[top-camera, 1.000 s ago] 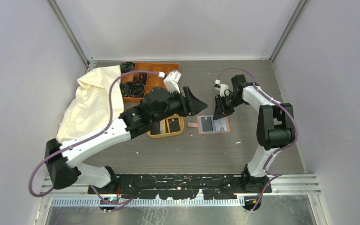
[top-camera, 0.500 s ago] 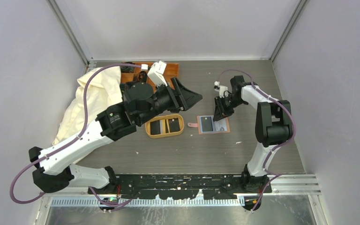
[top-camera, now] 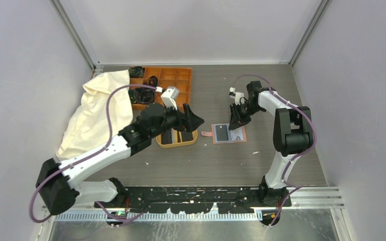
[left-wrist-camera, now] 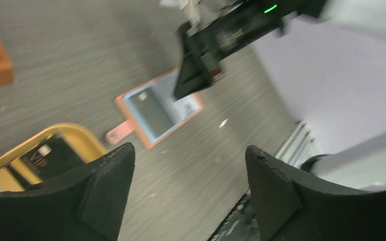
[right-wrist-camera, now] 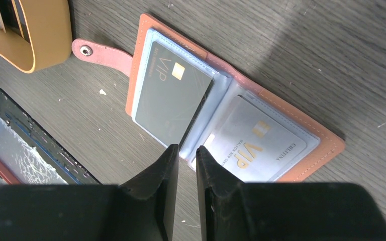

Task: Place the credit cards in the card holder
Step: Turn over the card slot in the card holder.

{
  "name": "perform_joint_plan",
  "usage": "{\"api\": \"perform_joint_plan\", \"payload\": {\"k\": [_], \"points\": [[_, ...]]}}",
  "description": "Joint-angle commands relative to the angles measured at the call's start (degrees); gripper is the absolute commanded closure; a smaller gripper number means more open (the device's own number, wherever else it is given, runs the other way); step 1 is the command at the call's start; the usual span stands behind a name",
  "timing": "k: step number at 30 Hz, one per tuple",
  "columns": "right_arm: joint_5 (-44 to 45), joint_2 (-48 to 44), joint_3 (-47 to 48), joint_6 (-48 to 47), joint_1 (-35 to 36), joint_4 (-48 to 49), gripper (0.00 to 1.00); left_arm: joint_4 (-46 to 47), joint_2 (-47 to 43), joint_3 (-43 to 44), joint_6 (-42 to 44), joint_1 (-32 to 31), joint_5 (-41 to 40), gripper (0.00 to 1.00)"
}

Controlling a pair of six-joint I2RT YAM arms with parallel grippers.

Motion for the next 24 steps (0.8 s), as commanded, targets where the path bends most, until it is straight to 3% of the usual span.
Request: {"api": "perform_joint_plan", "payload": {"k": [1, 6, 10, 14, 24], "points": [[-0.7, -0.1, 2.2, -0.8, 0.0, -0.2, 0.75, 18.5, 7.1, -6.1, 4.6, 5.8, 17.2, 0.25], [-2.8, 0.2, 2.3, -0.1, 0.0, 0.1, 0.78, 18.9, 18.2, -2.6, 3.7, 5.9, 17.8, 0.57], [-3.9, 1.0, 2.2, 0.6, 0.3, 0.4, 0.82, 17.9, 23.6, -0.4, 3.3, 5.8, 16.4, 0.73], [-3.6, 2.6, 2.5, 1.0, 1.3, 0.3, 0.84, 18.4, 27.3, 0.5, 1.8, 5.8, 15.8, 0.80], [-1.0, 4.3, 2.8, 2.6, 2.4, 1.3, 0.87, 18.2, 35.2, 3.8, -0.5, 5.4, 16.1, 0.81]]}}
